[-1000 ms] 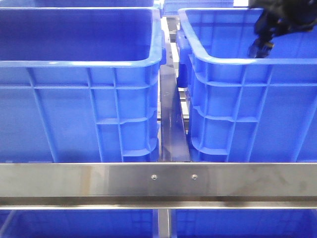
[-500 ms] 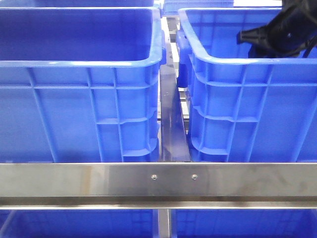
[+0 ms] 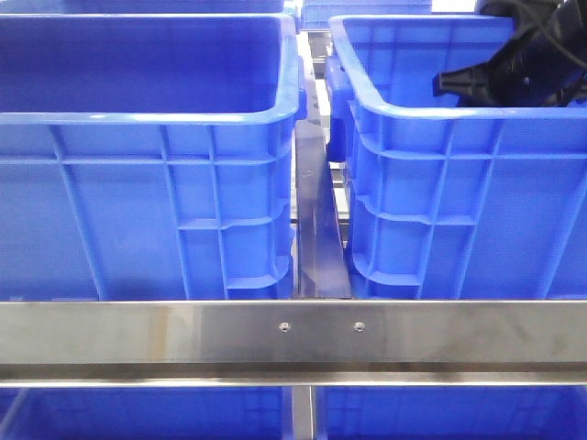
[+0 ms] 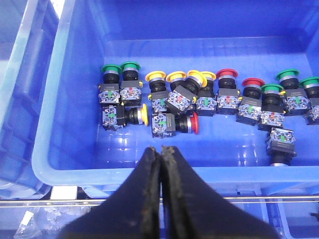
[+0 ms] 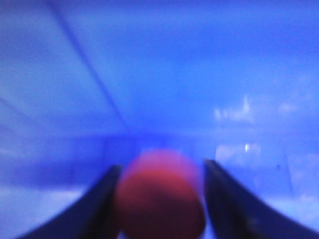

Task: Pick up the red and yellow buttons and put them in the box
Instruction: 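Lower the red button into the empty bin and open the right gripper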

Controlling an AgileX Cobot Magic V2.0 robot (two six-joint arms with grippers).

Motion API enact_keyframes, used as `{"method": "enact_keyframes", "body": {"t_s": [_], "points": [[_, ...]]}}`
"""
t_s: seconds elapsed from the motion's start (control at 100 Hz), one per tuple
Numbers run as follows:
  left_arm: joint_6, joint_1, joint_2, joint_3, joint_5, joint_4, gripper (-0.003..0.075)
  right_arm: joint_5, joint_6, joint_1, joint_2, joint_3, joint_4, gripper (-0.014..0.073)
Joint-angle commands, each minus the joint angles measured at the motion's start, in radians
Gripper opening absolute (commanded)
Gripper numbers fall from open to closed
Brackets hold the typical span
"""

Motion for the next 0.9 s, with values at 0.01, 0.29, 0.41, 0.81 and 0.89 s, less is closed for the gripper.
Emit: {"method": "enact_keyframes", "body": {"t_s": [0.01, 0.29, 0.41, 0.81, 0.89], "points": [[-0.01, 0.003, -0.003, -0.025, -0.072, 0.008, -0.0019, 0.003, -0.014, -0.002, -0.067, -0.025, -0.002, 0.0535], [-0.01, 0.003, -0.003, -0.025, -0.071, 0.008, -0.0019, 0.003, -0.015, -0.002, -0.191, 0.001, -0.002, 0.0555], [-0.01, 0.003, -0.003, -0.025, -0.071, 0.008, -0.0019, -0.034, -0.015, -0.002, -0.292, 0.076, -0.002, 0.0551], [-0.01, 0.003, -0.003, -0.025, -0.071, 0.008, -0.0019, -0.059, -0.015, -0.002, -0.782, 0.436, 0.004, 0.0551], [-0.01, 0.003, -0.003, -0.025, -0.071, 0.008, -0.0019, -0.059, -0.015, -0.002, -0.881, 0.501, 0.022, 0.0551]]}}
